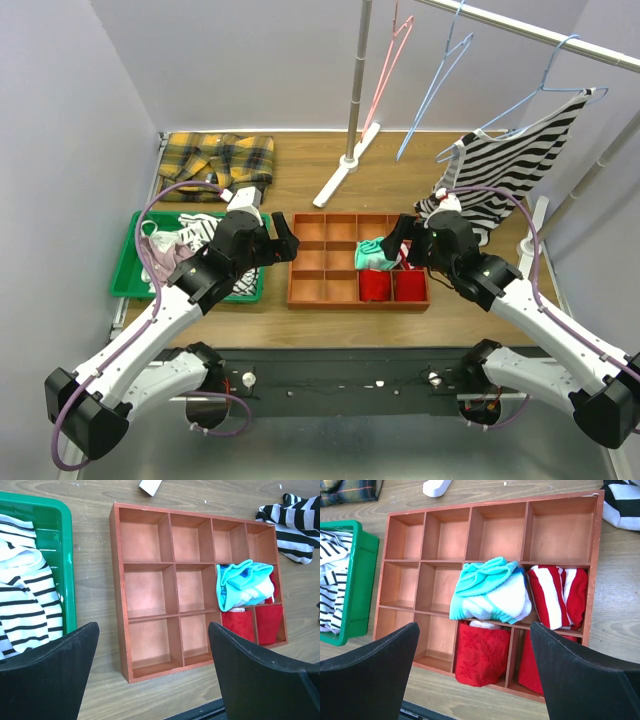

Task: Place the tank top on the hanger

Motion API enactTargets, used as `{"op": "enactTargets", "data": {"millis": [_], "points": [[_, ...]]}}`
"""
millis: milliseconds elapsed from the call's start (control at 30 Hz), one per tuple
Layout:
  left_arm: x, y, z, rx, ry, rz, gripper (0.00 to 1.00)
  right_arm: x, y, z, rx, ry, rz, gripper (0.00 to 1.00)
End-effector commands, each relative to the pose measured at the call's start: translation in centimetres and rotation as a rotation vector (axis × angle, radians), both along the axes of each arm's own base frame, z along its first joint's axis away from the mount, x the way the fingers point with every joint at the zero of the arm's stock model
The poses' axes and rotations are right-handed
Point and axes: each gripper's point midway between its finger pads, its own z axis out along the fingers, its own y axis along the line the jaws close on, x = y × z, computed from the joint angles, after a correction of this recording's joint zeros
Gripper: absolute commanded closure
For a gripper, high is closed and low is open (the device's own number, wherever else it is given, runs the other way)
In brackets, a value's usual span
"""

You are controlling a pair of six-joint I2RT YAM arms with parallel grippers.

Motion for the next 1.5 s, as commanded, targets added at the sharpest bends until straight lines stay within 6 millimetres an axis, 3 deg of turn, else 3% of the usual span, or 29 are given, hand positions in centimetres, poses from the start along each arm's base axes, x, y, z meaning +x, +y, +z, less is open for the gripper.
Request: {"op": "enactTargets", "data": {"millis": [0, 200, 300, 333, 533, 867, 1033, 1200, 1367, 1467], "points": [[0.1, 0.0, -0.1, -0.014, 0.011, 0.025, 0.01, 0.1, -0.3, 0.1, -0.005, -0.02, -0.014, 0.0], [0.3, 0.3, -1.6, -0.026, 0.047, 0.077, 0.01, 0.0, -0.3, -0.1, -0.007, -0.018, -0.012, 0.0], [0.5, 0.4, -3.1, -0.031, 0.088, 0.125, 0.01, 0.0, -0.4, -0.3, -0.012, -0.016, -0.012, 0.0], [0.6, 0.5, -4.5, -0.016, 0.117, 0.143, 0.01, 0.0, -0.4, -0.6, -0.017, -0.009, -0.011, 0.0], [2.1, 0.5, -9.0, 0.041, 0.212, 0.24, 0.01, -0.3, 0.1, -1.7, -0.014, 0.013, 0.014, 0.0], [6.0, -1.9, -11.0, 0.082, 0.205, 0.225, 0.01, 0.0, -0.2, -2.6, -0.037, 0.023, -0.002, 0.0], [7.9, -2.6, -13.3, 0.158, 0.228, 0.216, 0.01, 0.3, -0.6, -1.6, -0.038, -0.007, -0.026, 0.0], [10.2, -5.6, -13.1, 0.132, 0.194, 0.111, 0.01, 0.6, -1.1, -0.2, -0.05, -0.035, -0.042, 0.0], [9.5, -9.5, -13.2, 0.072, 0.196, 0.014, 0.01, 0.6, -1.7, 1.3, -0.059, -0.065, -0.058, 0.0], [7.9, -12.2, -13.5, 0.044, 0.22, -0.004, 0.01, 0.5, -2.0, 2.0, -0.059, -0.078, -0.061, 0.0]]}}
